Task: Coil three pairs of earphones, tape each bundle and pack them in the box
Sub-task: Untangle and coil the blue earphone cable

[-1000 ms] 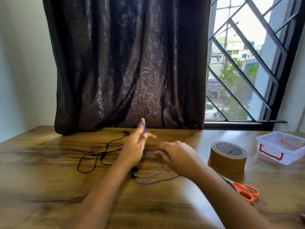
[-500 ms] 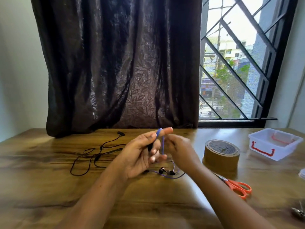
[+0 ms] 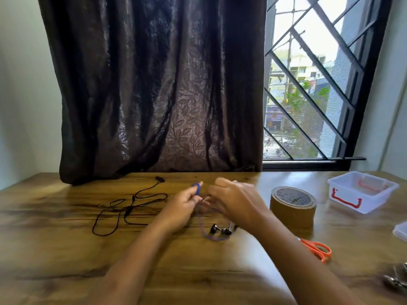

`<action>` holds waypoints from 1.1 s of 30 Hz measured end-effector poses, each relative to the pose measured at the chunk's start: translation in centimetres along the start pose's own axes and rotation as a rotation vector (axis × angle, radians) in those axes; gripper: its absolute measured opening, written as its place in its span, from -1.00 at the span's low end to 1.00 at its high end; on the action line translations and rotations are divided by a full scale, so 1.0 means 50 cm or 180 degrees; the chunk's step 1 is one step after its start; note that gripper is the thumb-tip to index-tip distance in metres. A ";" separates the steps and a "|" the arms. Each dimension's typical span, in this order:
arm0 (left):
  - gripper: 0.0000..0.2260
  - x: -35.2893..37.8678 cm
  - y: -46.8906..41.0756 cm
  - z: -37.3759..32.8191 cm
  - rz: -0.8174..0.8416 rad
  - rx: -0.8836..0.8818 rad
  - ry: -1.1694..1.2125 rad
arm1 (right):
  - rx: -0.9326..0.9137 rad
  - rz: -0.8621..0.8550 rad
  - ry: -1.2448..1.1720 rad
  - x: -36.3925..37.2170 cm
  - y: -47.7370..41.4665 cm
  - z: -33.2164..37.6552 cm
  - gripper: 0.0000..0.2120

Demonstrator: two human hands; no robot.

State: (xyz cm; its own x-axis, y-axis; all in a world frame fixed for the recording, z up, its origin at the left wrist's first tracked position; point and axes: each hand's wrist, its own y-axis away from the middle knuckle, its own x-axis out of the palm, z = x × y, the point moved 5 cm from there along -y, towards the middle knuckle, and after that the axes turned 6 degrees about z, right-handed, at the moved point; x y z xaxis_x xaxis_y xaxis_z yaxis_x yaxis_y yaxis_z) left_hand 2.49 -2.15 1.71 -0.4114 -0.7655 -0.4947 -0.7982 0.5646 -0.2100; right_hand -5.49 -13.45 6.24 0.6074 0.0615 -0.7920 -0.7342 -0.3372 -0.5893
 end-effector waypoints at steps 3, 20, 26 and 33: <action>-0.71 0.015 0.013 -0.027 0.0379 0.0127 -0.0099 | 0.0175 -0.0496 0.0409 -0.037 0.015 -0.035 -0.75; -0.67 -0.027 0.039 -0.085 -0.0281 0.0416 0.3423 | 0.0990 0.1264 -0.1550 0.108 0.008 0.048 -0.87; -0.55 -0.082 0.032 -0.041 -0.1060 0.0416 0.1369 | 0.0554 0.1291 -0.1081 0.073 0.005 0.073 -0.70; -0.67 -0.002 0.029 -0.036 0.0409 -0.0024 0.0449 | 0.0423 0.0193 -0.0729 -0.006 0.004 -0.019 -0.53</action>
State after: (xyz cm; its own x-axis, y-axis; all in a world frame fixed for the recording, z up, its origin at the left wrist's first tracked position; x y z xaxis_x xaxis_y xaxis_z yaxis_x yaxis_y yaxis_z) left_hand 0.58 -1.83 2.98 -0.5674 -0.7232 -0.3937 -0.7382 0.6586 -0.1460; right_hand -5.52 -14.42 6.49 0.4877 0.2610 -0.8331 -0.8098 -0.2214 -0.5434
